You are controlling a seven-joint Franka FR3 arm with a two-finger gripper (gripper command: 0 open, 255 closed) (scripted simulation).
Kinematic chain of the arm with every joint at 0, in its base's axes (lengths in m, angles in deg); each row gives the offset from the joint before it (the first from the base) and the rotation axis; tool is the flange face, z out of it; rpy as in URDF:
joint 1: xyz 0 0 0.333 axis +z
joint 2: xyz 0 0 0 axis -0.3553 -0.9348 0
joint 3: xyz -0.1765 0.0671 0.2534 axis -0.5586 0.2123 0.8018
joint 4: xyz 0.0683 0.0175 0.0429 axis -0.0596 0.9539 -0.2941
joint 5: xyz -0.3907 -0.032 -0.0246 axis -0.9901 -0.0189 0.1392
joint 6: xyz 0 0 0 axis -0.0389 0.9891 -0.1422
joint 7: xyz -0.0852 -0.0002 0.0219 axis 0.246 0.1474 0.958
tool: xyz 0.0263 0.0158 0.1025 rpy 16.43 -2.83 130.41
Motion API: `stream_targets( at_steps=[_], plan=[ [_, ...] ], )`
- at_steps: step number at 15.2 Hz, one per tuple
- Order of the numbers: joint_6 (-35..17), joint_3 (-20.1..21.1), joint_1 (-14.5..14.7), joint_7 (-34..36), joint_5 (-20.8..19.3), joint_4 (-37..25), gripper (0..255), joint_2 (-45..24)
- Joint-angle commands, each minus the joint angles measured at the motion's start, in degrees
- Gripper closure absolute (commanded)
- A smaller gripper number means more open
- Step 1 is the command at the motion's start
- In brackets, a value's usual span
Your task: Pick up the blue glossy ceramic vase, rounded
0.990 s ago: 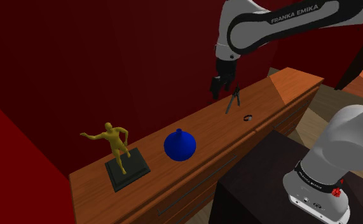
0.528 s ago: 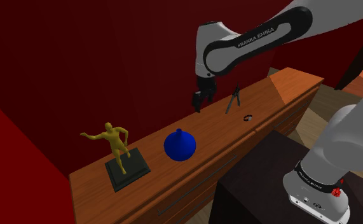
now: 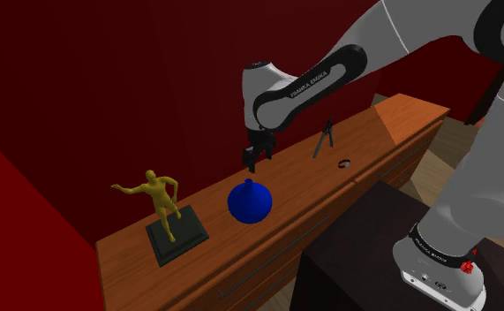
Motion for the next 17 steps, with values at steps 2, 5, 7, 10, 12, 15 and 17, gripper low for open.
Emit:
stream_targets(
  at_steps=[2, 5, 7, 10, 12, 15, 17],
  plan=[
    [-1.3, 0.2, 1.5, 2.8, -2.6, -5.0, 0, -7.0],
    [-1.9, 0.0, 2.9, 4.6, -4.4, -9.2, 0, -12.4],
    [-3.2, -0.2, 3.0, 4.8, -4.7, -8.9, 0, -13.4],
    [-5.0, -0.5, 3.2, 5.2, -5.3, -8.6, 0, -14.9],
    [-6.6, -0.7, 3.4, 5.5, -5.8, -8.4, 0, -16.4],
    [-6.6, -0.7, 3.4, 5.5, -5.8, -8.5, 255, -16.4],
    [-6.6, -0.7, 3.5, 5.5, -5.8, -8.5, 255, -16.4]
  ],
)
